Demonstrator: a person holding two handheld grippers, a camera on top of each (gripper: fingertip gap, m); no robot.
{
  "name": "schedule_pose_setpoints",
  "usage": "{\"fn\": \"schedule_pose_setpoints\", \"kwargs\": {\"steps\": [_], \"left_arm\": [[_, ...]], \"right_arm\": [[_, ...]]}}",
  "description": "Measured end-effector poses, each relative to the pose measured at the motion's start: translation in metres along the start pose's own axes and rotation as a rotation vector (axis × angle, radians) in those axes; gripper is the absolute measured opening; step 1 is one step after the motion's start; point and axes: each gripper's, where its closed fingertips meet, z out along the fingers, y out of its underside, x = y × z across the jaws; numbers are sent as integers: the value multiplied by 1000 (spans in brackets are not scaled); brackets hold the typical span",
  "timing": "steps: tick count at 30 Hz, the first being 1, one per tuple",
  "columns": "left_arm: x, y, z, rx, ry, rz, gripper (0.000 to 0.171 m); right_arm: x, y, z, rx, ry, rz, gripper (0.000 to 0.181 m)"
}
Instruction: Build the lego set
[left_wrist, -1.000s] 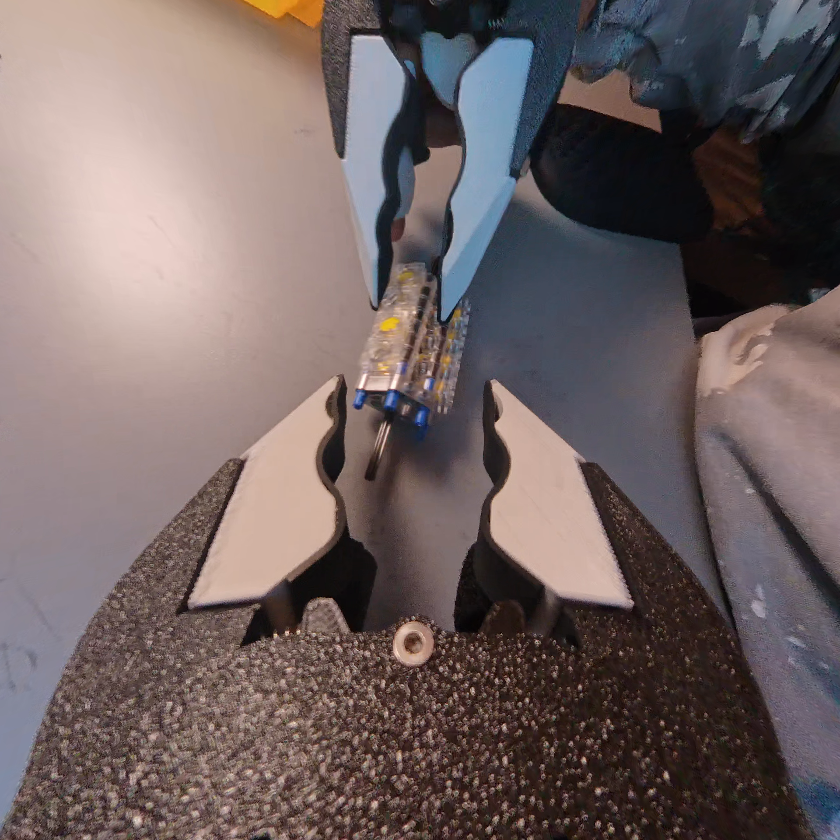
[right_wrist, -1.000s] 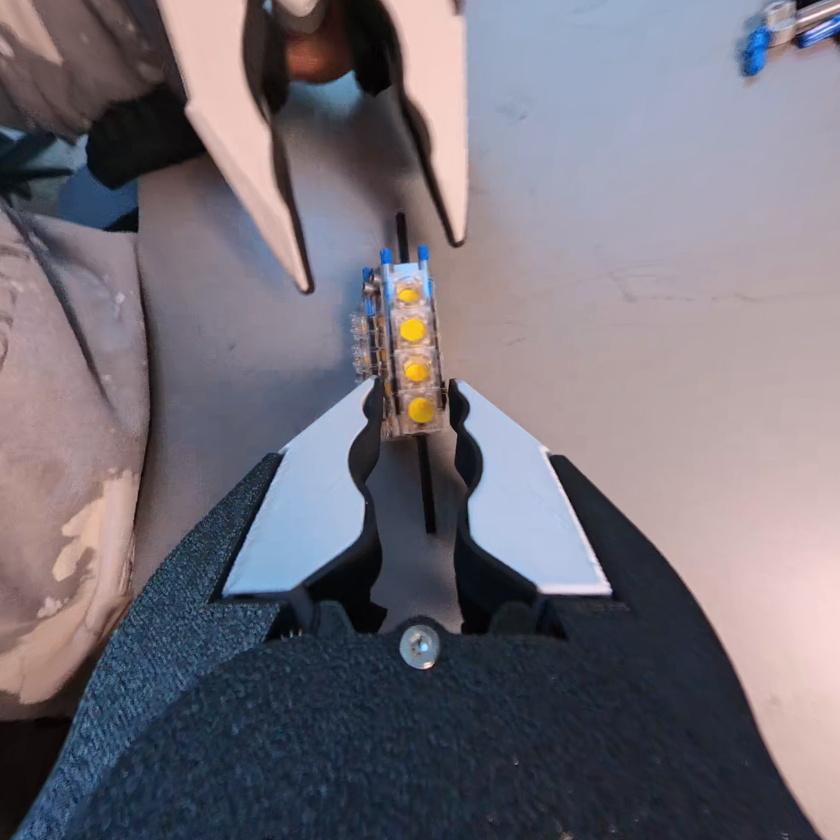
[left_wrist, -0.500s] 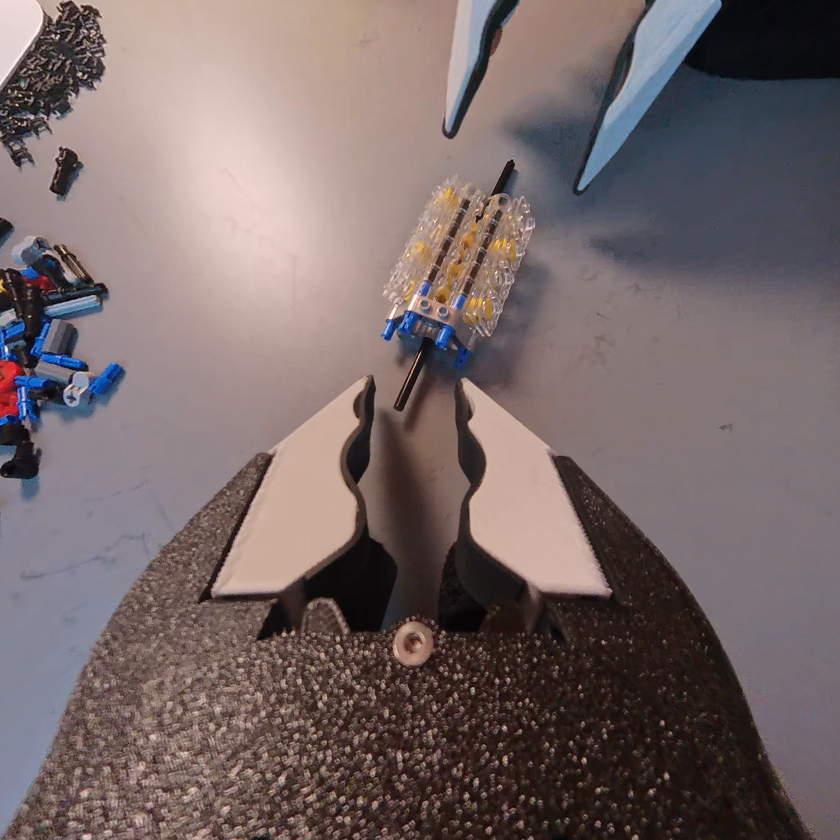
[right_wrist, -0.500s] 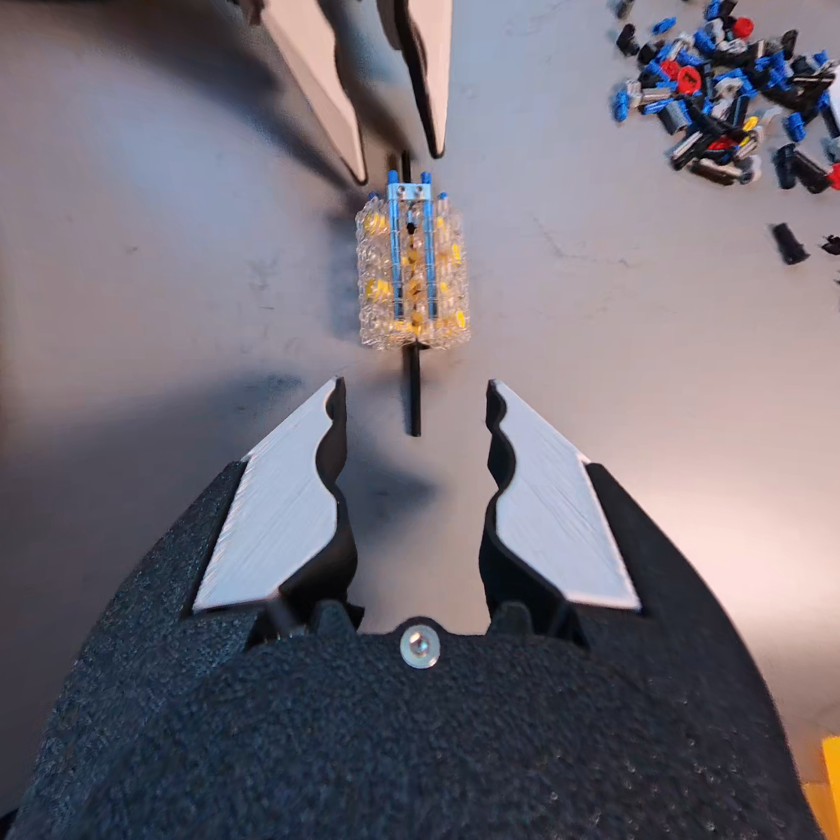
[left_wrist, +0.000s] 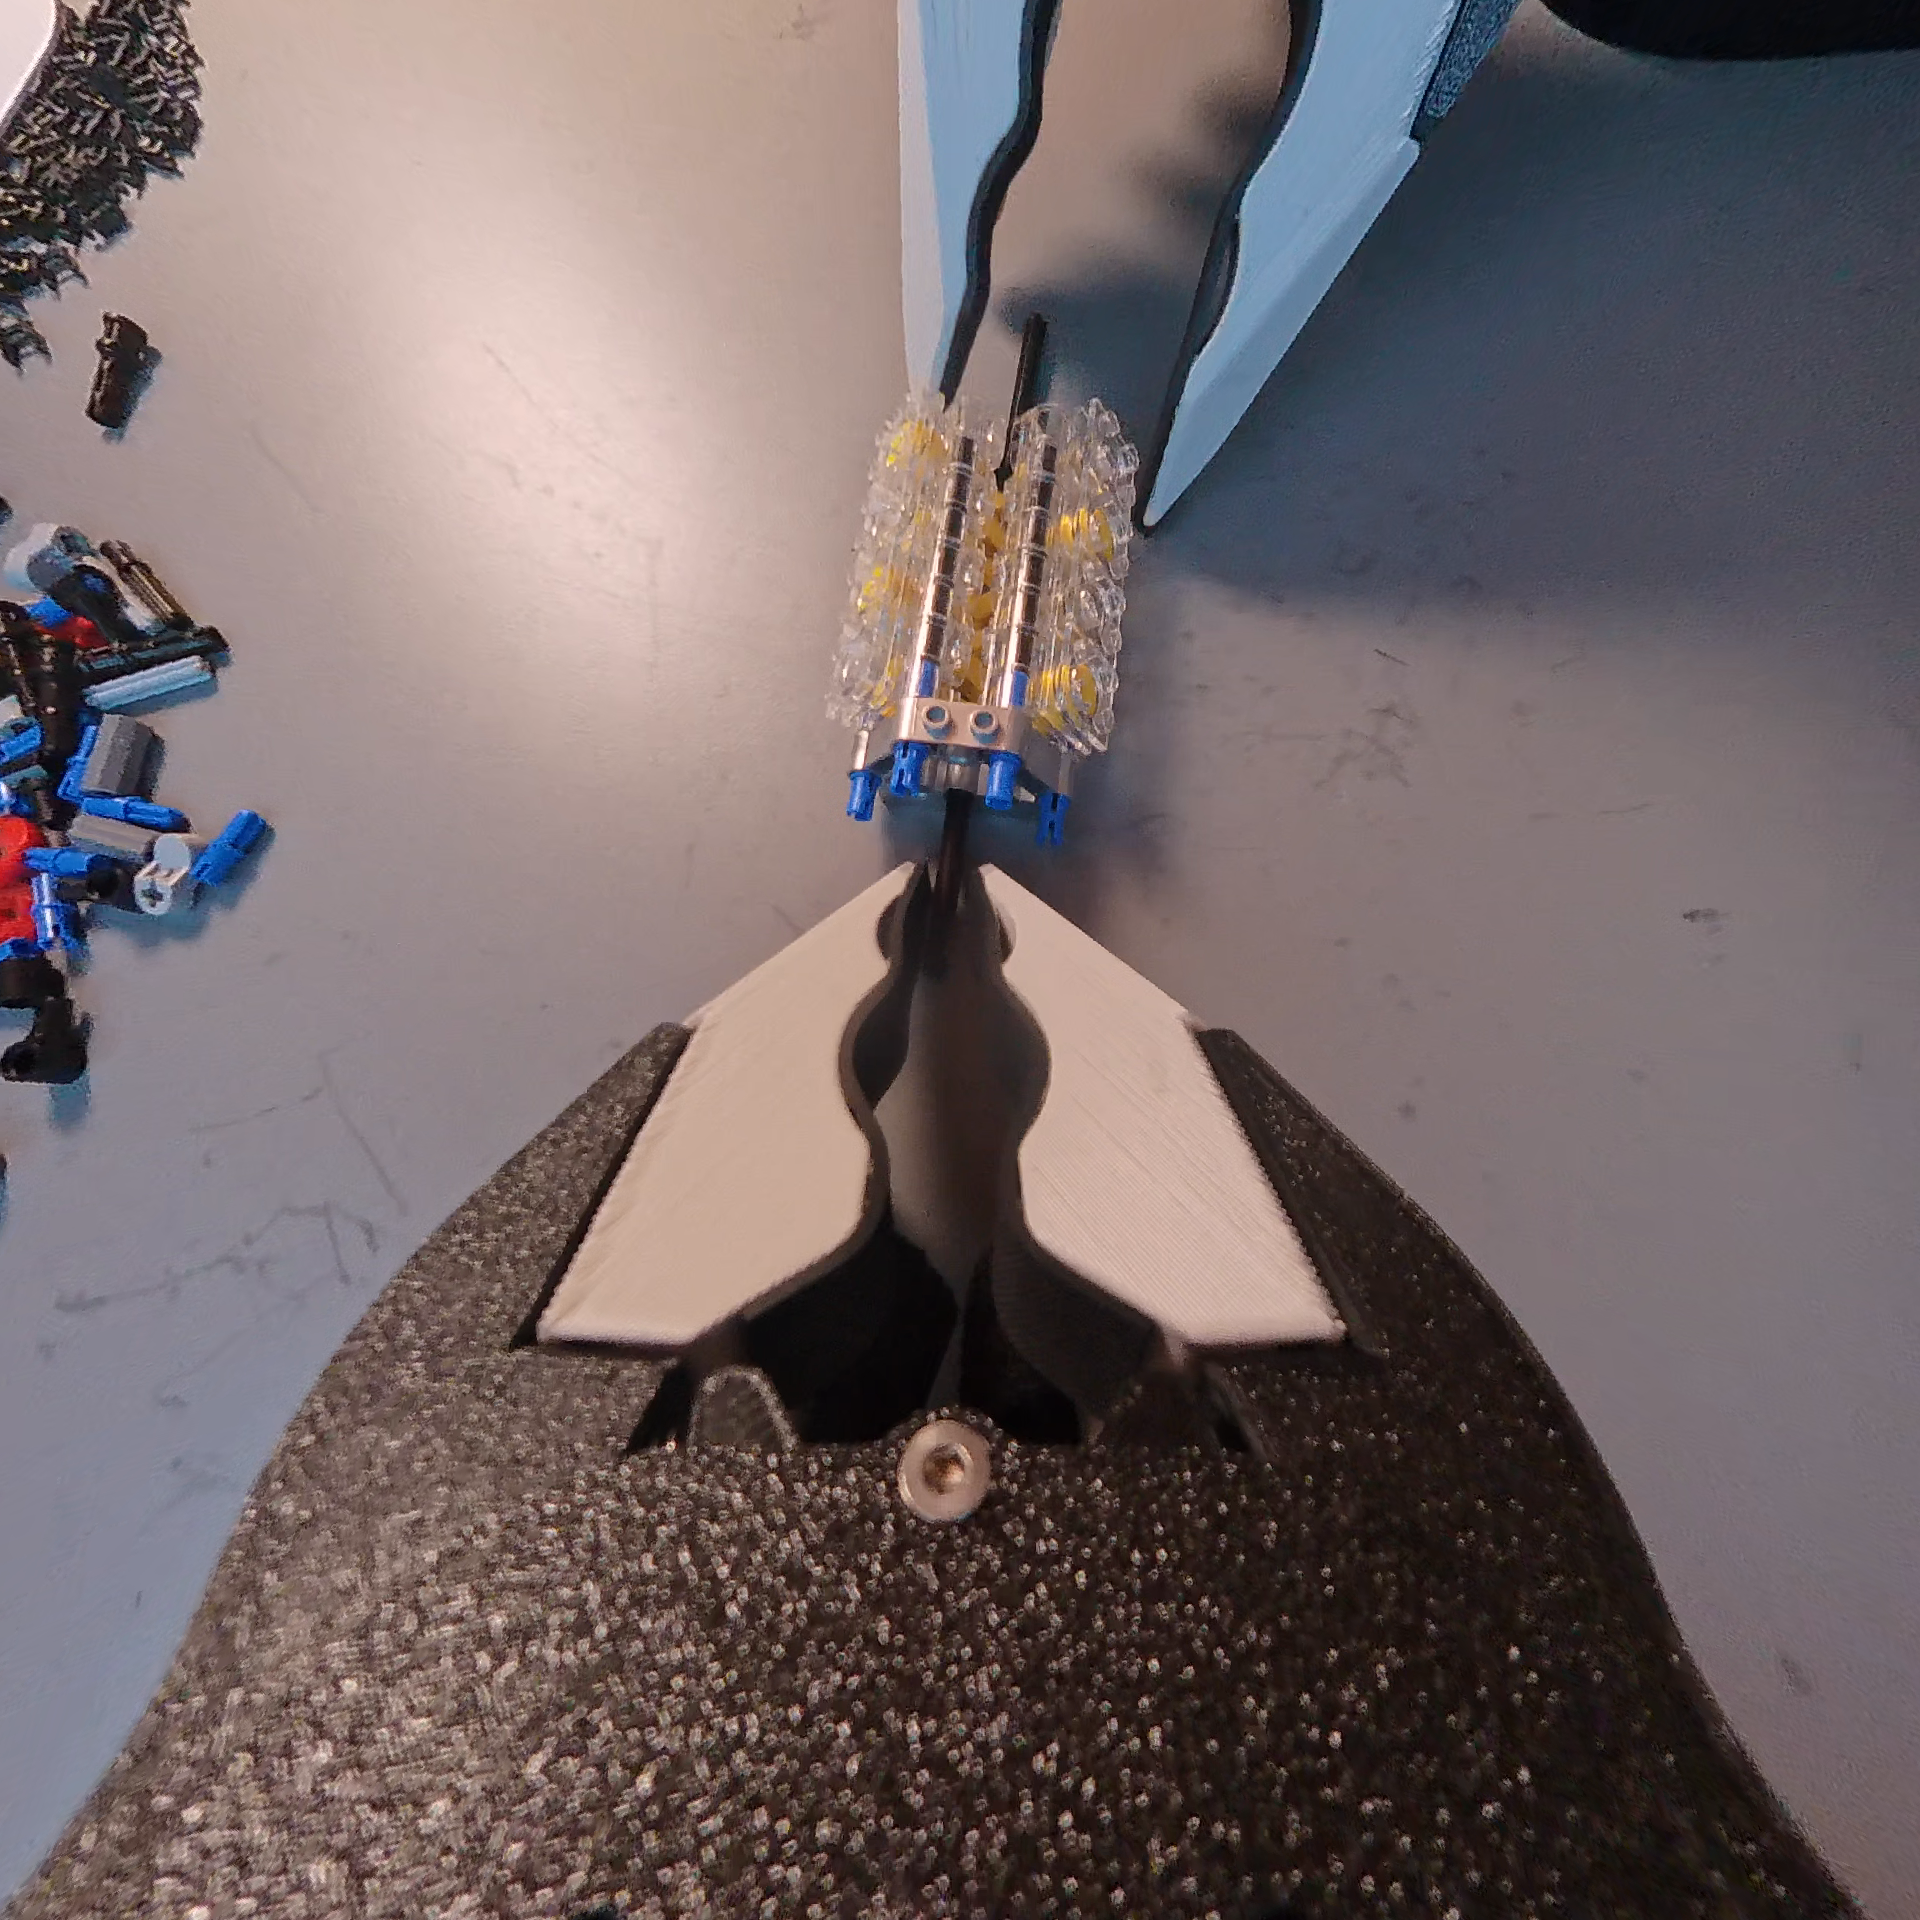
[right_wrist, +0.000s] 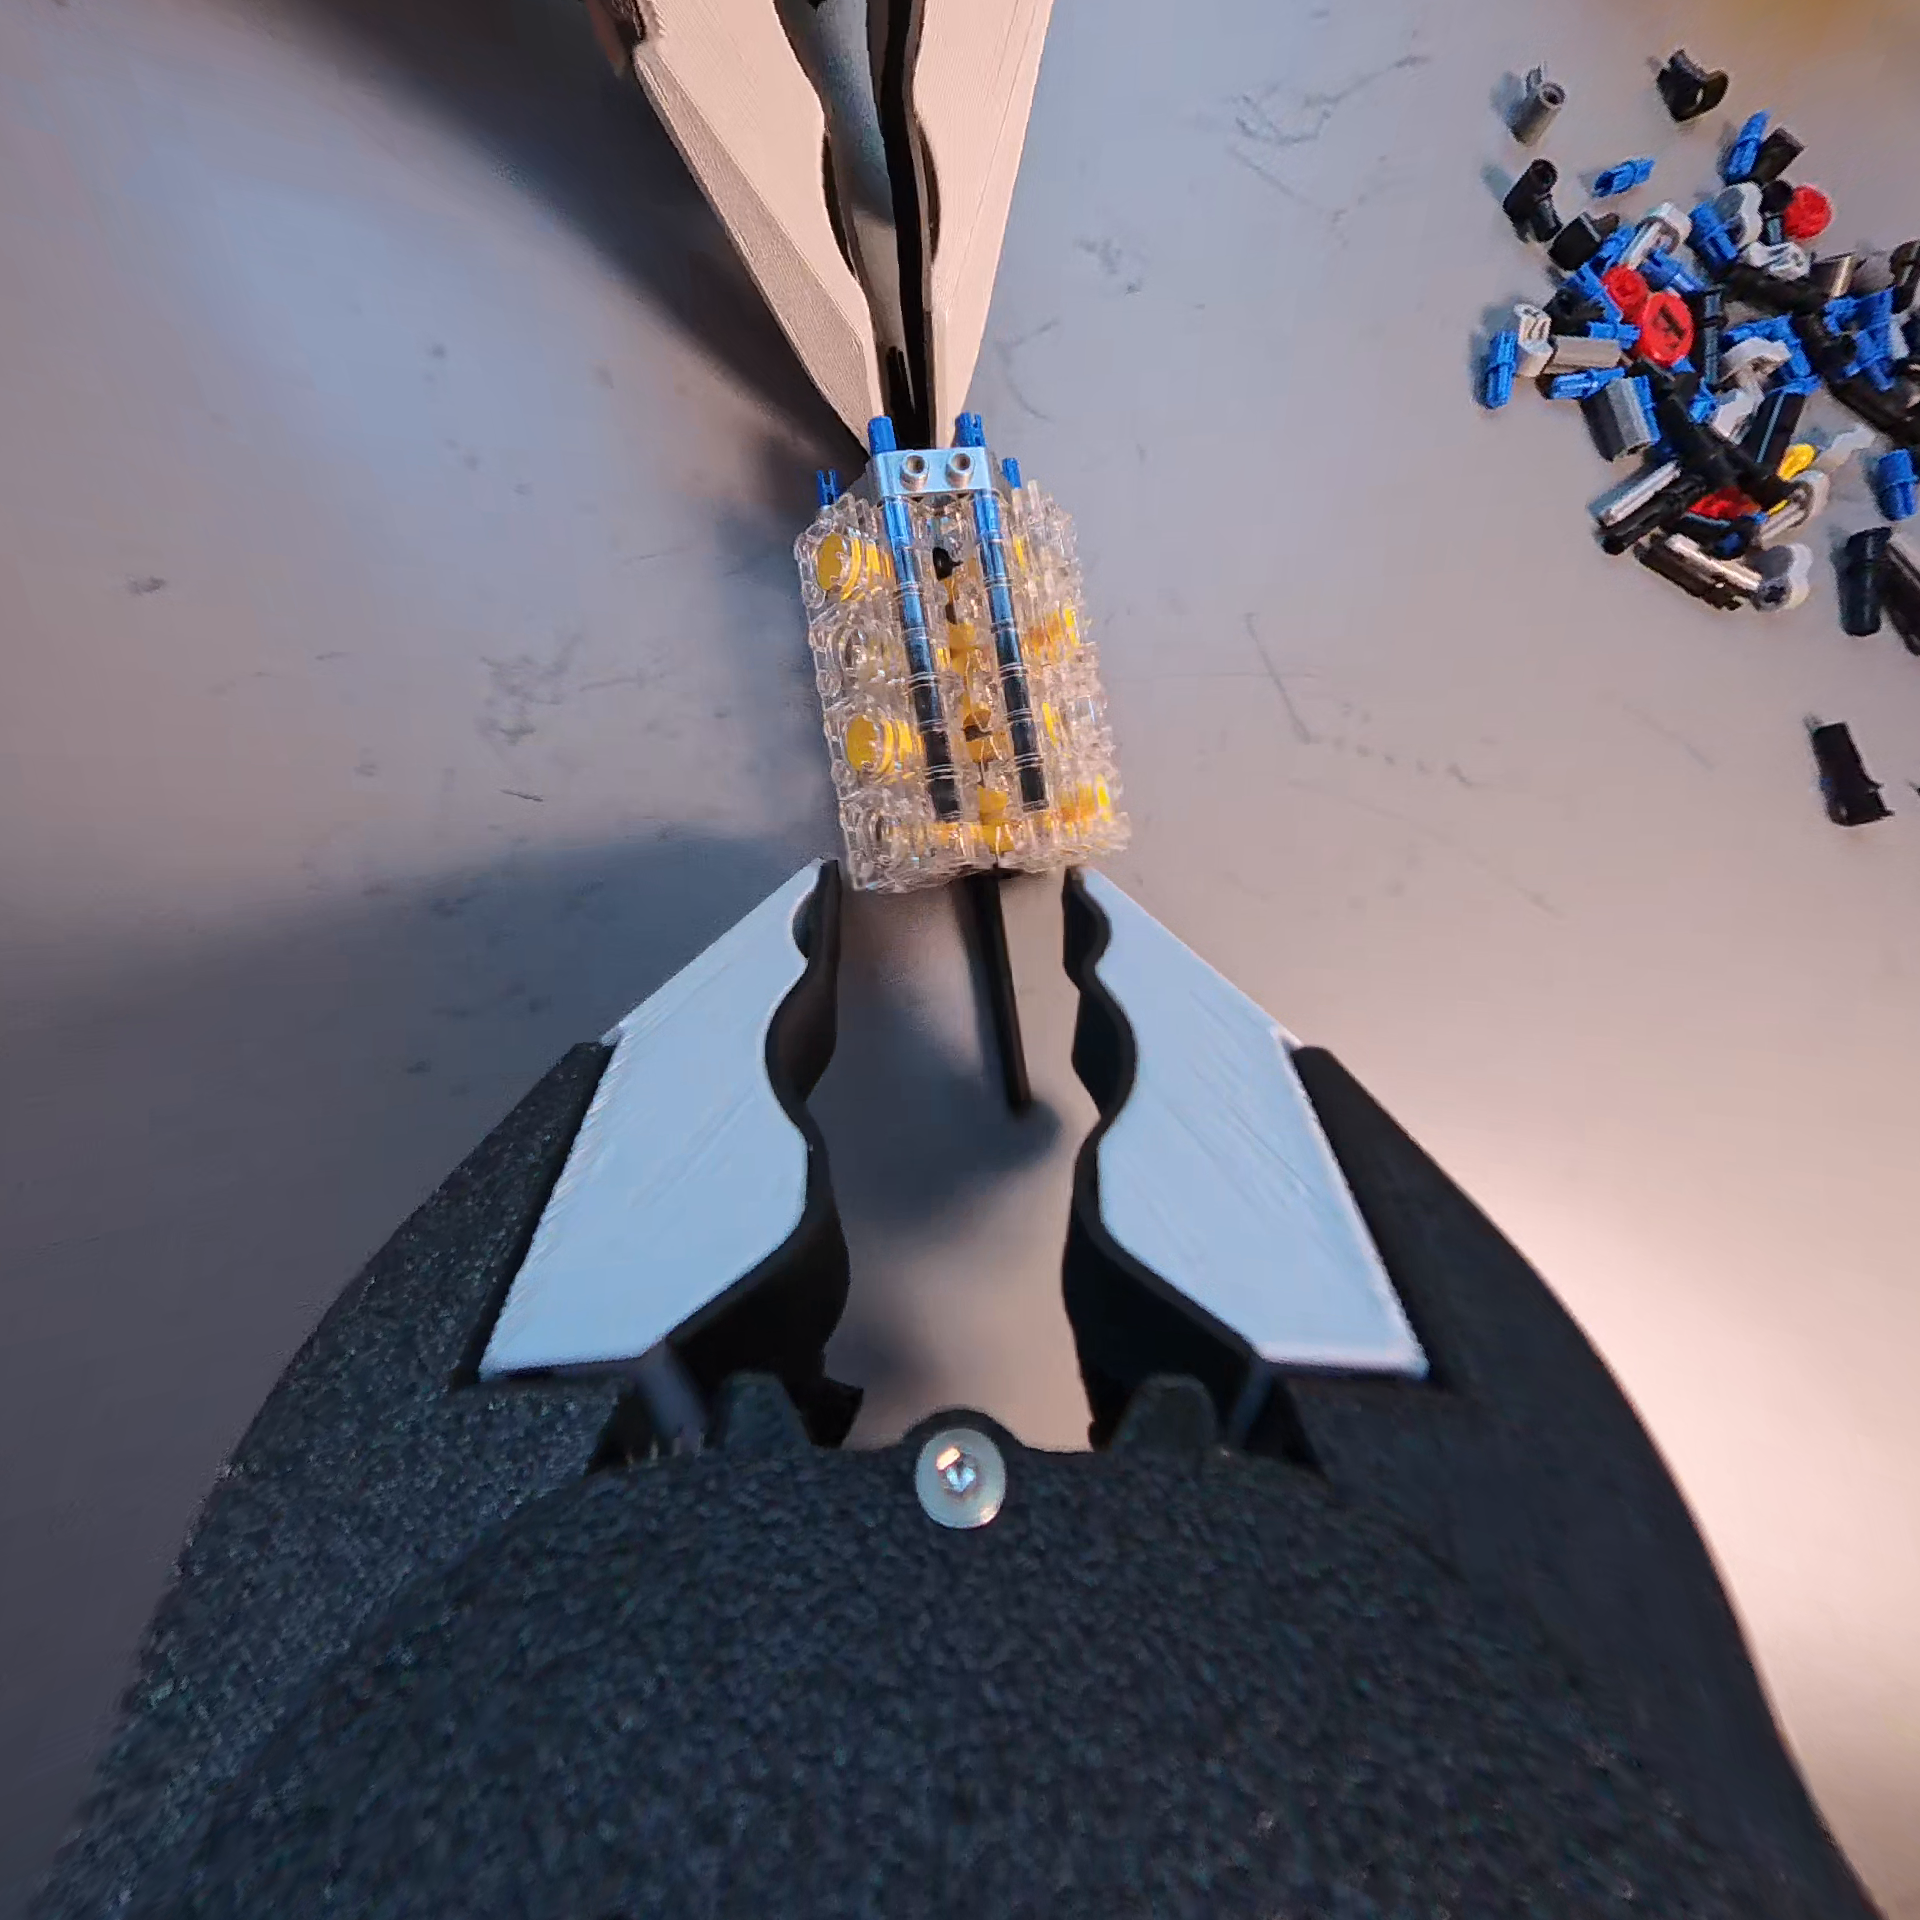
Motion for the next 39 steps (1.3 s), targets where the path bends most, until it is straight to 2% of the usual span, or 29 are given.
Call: {"fn": "schedule_pose_setpoints", "kwargs": {"steps": [3,6,13,20,28,32,39], "left_arm": [[-2,0,-6,10,3,3,22],[-10,1,-16,32,-8,-10,32],[-24,17,-23,19,-14,-57,37],[-13,15,-19,45,65,-74,33],[-9,14,-14,45,74,-58,21],[-10,13,-13,48,67,-57,18],[-11,13,-12,51,58,-43,11]], "right_arm": [[2,3,-4,13,11,-1,53],[8,12,-15,40,21,26,53],[15,36,-38,114,-23,131,45],[12,41,-34,100,-38,109,24],[15,38,-29,93,-14,92,18],[15,34,-24,88,1,61,8],[11,28,-19,84,-8,30,8]]}}
